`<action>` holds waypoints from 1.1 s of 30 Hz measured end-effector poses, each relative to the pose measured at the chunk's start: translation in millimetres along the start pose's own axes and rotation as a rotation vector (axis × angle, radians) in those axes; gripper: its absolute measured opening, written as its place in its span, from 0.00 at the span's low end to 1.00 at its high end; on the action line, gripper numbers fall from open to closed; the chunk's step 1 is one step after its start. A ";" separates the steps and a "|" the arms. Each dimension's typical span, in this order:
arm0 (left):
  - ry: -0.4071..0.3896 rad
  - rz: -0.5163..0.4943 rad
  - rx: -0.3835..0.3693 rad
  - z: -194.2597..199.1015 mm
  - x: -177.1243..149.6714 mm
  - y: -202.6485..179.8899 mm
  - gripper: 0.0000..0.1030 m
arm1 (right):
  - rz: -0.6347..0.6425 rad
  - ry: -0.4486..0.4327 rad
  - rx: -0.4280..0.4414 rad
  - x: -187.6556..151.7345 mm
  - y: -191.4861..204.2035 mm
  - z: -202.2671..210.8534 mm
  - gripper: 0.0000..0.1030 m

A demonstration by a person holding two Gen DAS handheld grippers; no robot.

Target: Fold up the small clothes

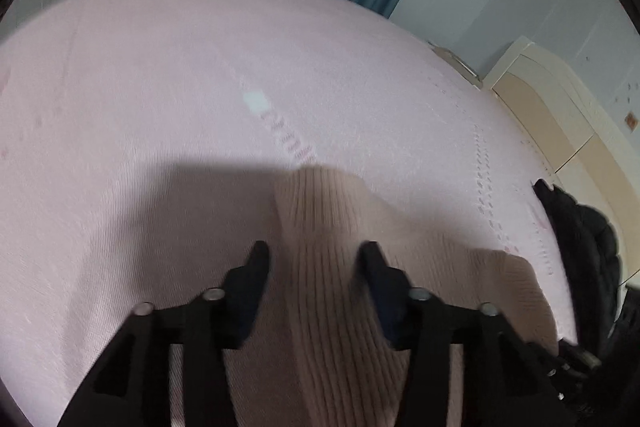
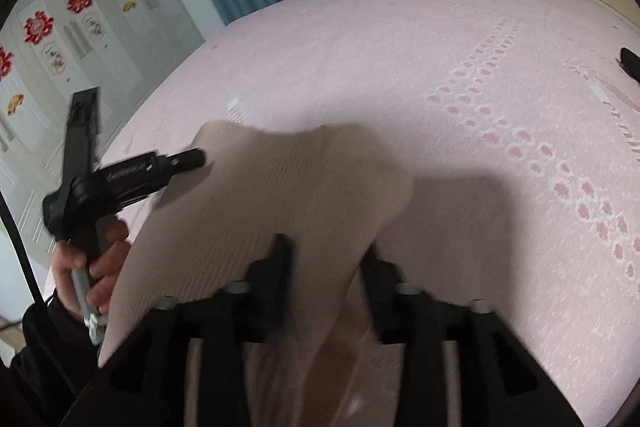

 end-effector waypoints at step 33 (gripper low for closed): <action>-0.019 -0.258 0.142 4.0 11.4 -33.9 0.40 | 0.120 -0.005 -0.182 24.0 6.5 -26.3 0.32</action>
Point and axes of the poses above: each gripper's, at about its wrist camera, not at the fingertips, and z roughly against the way its jaws point, y to its left, x to its top, the point moved 7 cm from there along -z, roughly the way its jaws point, and after that the axes turned 10 degrees about -y, right-handed, at the moved point
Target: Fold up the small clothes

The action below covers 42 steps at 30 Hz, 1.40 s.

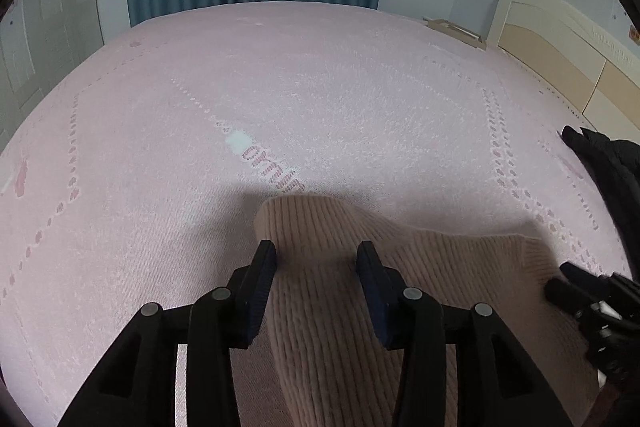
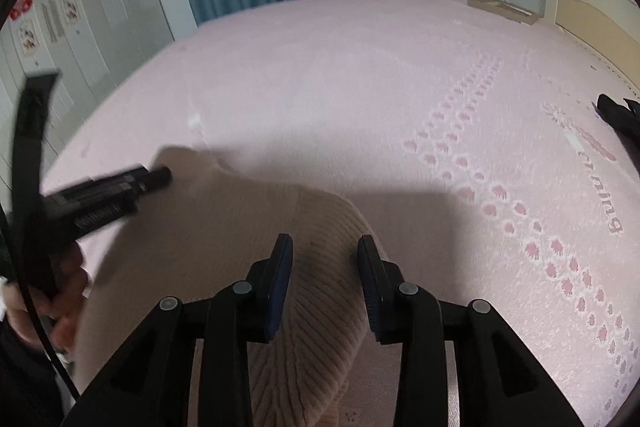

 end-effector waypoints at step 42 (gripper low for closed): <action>0.139 0.103 -0.072 167.3 -135.2 0.1 0.49 | 0.037 0.090 0.020 -81.8 11.1 114.8 0.40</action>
Point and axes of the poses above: each gripper's, at about its wrist camera, not at the fingertips, and z roughly against the way its jaws point, y to its left, x to its top, the point moved 7 cm from there along -z, roughly the way its jaws point, and after that the axes turned 10 degrees about -y, right-handed, at the moved point
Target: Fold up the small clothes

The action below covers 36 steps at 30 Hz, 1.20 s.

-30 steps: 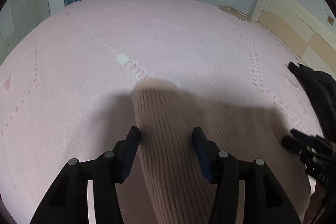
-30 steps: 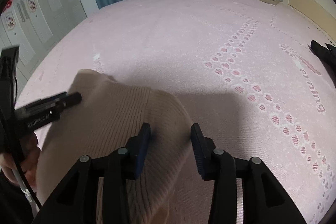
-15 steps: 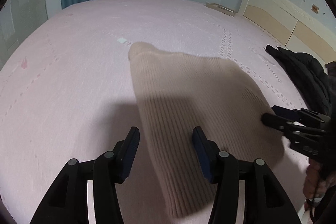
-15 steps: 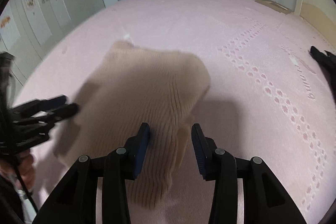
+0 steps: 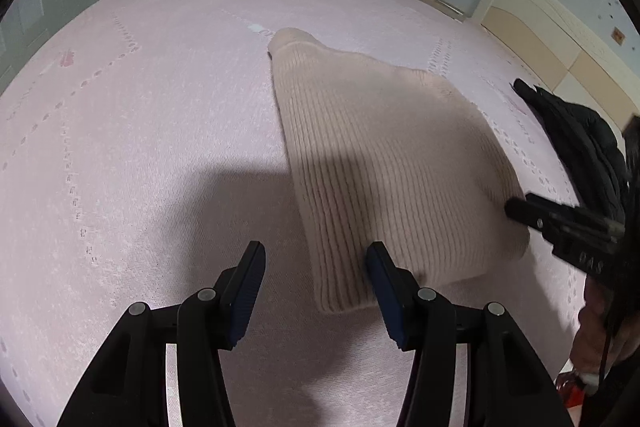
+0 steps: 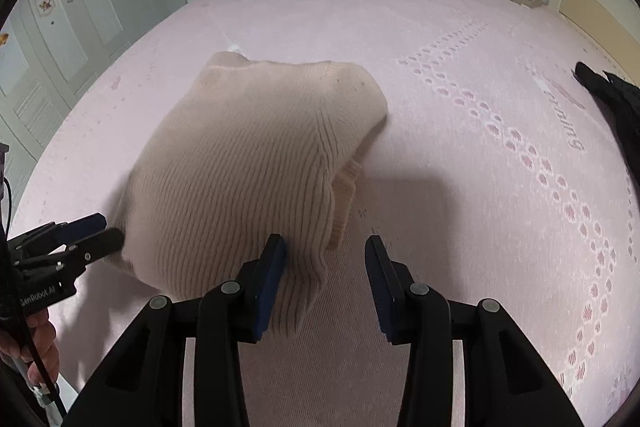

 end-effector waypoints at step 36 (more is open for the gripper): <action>-0.253 -0.040 0.203 242.2 28.1 -53.6 0.78 | -0.040 -0.276 -0.116 19.4 25.3 278.3 1.00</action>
Point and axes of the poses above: each gripper's, at about its wrist camera, not at the fingertips, and z roughly against the way its jaws point, y to its left, x to its top, the point moved 7 cm from there along -z, roughly the way its jaws point, and after that the axes turned 10 degrees about -y, right-handed, at the moved point
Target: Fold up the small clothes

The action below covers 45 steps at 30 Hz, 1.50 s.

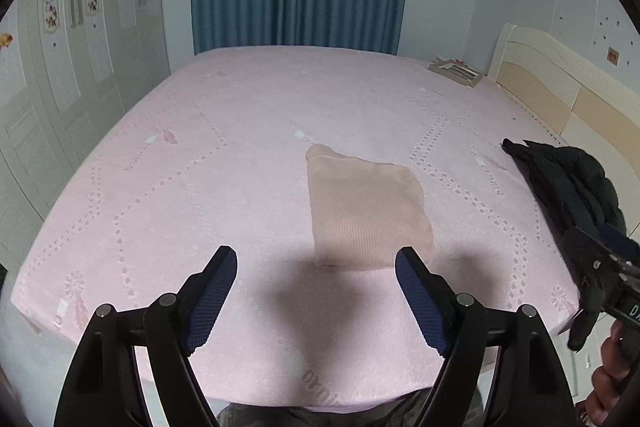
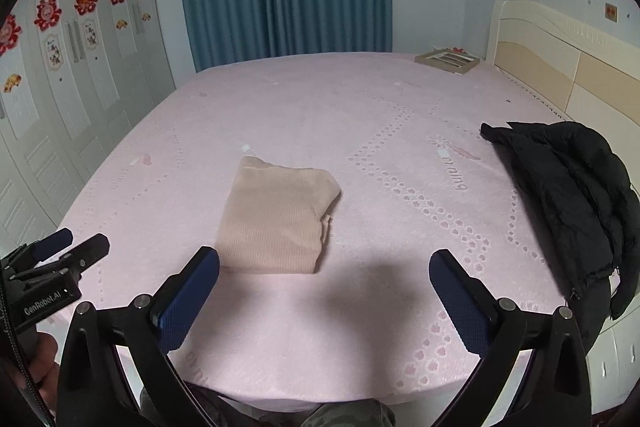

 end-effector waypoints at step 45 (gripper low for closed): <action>-0.027 -0.007 0.035 26.0 1.3 1.1 0.78 | 0.007 0.008 -0.015 -14.1 0.5 11.9 1.00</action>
Point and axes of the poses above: each gripper's, at about its wrist camera, not at the fingertips, and z roughly against the way its jaws point, y to its left, x to its top, the point moved 7 cm from there along -z, roughly the way its jaws point, and after that the axes turned 10 degrees about -y, right-handed, at the moved point
